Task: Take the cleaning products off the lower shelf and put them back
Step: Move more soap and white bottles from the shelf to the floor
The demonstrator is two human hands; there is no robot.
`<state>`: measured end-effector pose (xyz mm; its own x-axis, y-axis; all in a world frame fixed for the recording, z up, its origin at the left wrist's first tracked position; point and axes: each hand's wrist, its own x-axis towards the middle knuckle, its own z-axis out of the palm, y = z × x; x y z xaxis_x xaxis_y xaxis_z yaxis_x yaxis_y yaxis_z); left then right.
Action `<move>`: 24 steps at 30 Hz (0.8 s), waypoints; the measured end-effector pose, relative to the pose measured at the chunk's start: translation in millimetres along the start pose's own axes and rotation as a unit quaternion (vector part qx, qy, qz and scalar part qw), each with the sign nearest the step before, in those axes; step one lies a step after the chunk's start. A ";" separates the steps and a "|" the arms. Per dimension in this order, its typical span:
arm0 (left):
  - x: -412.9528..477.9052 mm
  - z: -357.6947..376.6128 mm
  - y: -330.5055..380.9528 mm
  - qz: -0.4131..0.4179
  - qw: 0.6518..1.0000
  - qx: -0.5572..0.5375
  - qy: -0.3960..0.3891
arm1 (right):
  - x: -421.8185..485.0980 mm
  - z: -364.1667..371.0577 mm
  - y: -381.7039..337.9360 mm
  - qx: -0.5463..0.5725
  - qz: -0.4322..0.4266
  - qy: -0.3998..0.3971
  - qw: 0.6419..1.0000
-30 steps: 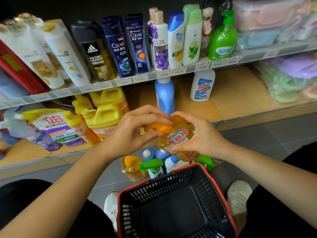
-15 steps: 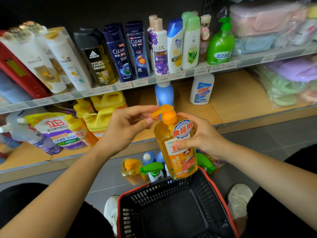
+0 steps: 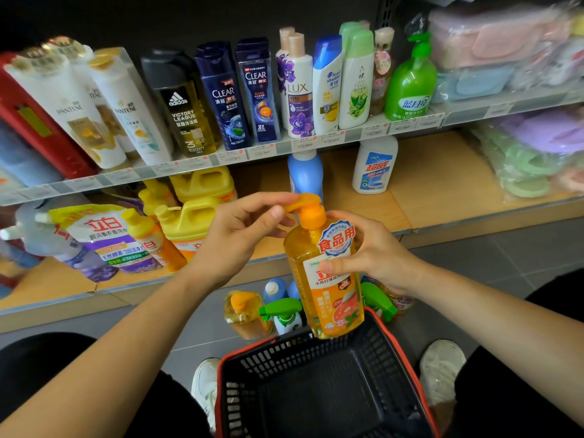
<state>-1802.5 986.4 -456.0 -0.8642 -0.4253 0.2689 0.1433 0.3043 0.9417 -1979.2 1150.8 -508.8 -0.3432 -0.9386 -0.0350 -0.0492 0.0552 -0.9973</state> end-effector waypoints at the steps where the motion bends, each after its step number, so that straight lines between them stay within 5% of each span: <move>1: -0.3 1.1 -0.2 0.000 1.000 0.003 -0.004 | -0.3 0.6 0.0 -0.006 -0.004 -0.003 1.000; 7: -3.1 8.7 -4.7 0.019 0.995 0.094 0.015 | -2.1 4.9 2.8 -0.018 -0.014 -0.015 1.000; 16: -1.9 5.1 -9.0 -0.006 0.995 0.092 -0.030 | 0.8 6.4 5.7 0.000 -0.002 -0.025 1.000; 24: -2.7 8.8 -28.3 -0.079 0.996 0.022 0.021 | 6.9 0.0 -1.1 0.032 0.007 0.032 0.999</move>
<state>-1808.5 986.4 -485.2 -0.8537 -0.5049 0.1277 -0.0147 0.2683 0.9632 -1981.6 1144.2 -507.9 -0.4027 -0.9141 -0.0477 0.0148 0.0456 -0.9988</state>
